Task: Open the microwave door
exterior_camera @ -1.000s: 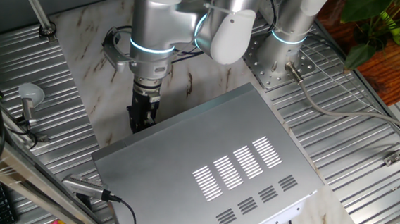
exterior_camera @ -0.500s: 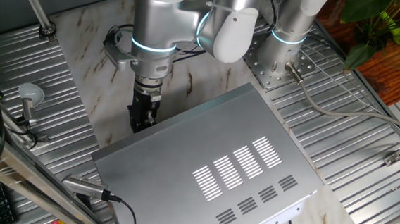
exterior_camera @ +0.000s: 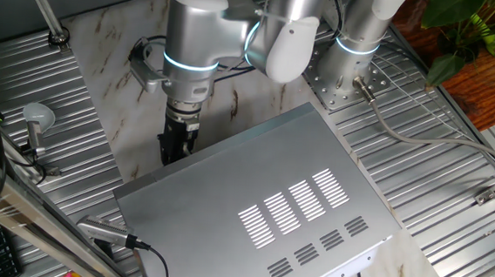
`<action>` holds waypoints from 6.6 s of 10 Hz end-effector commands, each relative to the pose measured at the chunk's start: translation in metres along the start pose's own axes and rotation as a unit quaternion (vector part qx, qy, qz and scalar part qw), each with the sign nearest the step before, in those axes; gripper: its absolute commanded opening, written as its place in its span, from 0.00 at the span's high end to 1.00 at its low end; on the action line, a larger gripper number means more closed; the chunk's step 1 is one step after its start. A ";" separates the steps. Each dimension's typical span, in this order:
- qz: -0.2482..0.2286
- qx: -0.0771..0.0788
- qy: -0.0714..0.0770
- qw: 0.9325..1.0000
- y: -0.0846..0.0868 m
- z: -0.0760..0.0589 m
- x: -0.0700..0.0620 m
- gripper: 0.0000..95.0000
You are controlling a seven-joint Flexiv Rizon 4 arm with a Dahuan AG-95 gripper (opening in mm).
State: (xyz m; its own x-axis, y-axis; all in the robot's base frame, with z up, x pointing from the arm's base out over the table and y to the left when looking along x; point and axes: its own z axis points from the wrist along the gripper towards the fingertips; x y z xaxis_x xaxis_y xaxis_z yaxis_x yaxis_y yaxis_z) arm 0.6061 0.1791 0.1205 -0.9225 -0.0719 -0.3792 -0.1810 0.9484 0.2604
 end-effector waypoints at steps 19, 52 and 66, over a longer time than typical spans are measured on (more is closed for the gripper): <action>-0.063 0.005 0.028 0.998 -0.020 -0.001 0.000 0.80; -0.049 0.050 0.094 0.993 -0.018 0.008 0.019 0.80; -0.026 0.039 0.067 0.997 -0.010 -0.005 0.017 0.80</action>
State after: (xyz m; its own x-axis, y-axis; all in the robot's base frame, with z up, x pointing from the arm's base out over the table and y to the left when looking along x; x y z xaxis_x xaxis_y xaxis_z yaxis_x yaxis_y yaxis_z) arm 0.5902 0.1674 0.1162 -0.9509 -0.1557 -0.2673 -0.2065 0.9629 0.1738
